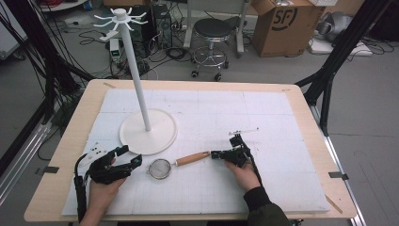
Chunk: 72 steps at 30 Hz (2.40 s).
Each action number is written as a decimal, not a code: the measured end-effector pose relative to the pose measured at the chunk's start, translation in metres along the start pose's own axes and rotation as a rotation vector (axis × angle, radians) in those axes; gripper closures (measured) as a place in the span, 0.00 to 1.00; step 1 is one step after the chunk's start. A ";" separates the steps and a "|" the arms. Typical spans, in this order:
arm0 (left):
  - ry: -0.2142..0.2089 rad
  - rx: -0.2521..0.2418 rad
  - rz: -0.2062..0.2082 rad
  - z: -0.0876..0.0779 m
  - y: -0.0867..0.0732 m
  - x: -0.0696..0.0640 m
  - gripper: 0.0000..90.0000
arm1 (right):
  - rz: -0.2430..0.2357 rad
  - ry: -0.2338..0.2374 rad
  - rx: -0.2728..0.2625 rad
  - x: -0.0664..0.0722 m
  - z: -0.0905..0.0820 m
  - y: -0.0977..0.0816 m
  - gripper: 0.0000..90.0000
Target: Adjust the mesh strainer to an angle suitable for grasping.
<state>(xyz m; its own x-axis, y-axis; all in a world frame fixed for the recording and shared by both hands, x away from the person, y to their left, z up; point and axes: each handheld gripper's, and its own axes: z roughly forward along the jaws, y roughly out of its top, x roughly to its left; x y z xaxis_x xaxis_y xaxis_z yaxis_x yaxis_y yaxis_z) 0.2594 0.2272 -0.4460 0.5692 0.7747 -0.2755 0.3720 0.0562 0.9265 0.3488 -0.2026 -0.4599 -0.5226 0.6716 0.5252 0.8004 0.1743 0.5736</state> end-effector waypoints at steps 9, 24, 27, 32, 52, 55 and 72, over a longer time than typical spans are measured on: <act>-0.001 -0.002 -0.005 0.000 0.000 0.001 0.27 | 0.024 -0.001 -0.010 -0.004 0.006 0.009 1.00; -0.004 -0.003 0.004 -0.001 0.001 0.001 0.26 | -0.021 0.011 0.001 0.024 0.039 0.020 1.00; -0.006 -0.003 0.003 -0.001 0.001 0.001 0.26 | -0.011 0.011 0.001 0.024 0.040 0.020 1.00; -0.007 -0.007 -0.002 -0.001 0.001 0.001 0.27 | -0.006 0.001 -0.012 0.025 0.040 0.020 1.00; -0.015 0.002 -0.001 -0.002 0.002 0.000 0.27 | -0.115 0.111 0.059 0.094 0.095 0.042 1.00; -0.017 0.000 0.000 -0.002 0.002 0.000 0.27 | -0.118 0.120 0.081 0.104 0.103 0.044 1.00; -0.014 -0.005 -0.002 -0.003 0.002 0.001 0.27 | -0.162 0.119 0.175 0.119 0.121 0.040 1.00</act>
<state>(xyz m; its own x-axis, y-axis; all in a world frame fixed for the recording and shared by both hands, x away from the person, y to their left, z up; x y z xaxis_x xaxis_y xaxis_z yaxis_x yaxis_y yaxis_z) 0.2581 0.2299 -0.4434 0.5792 0.7654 -0.2805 0.3693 0.0605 0.9273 0.3540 -0.0283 -0.4506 -0.6703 0.5376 0.5116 0.7369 0.4009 0.5443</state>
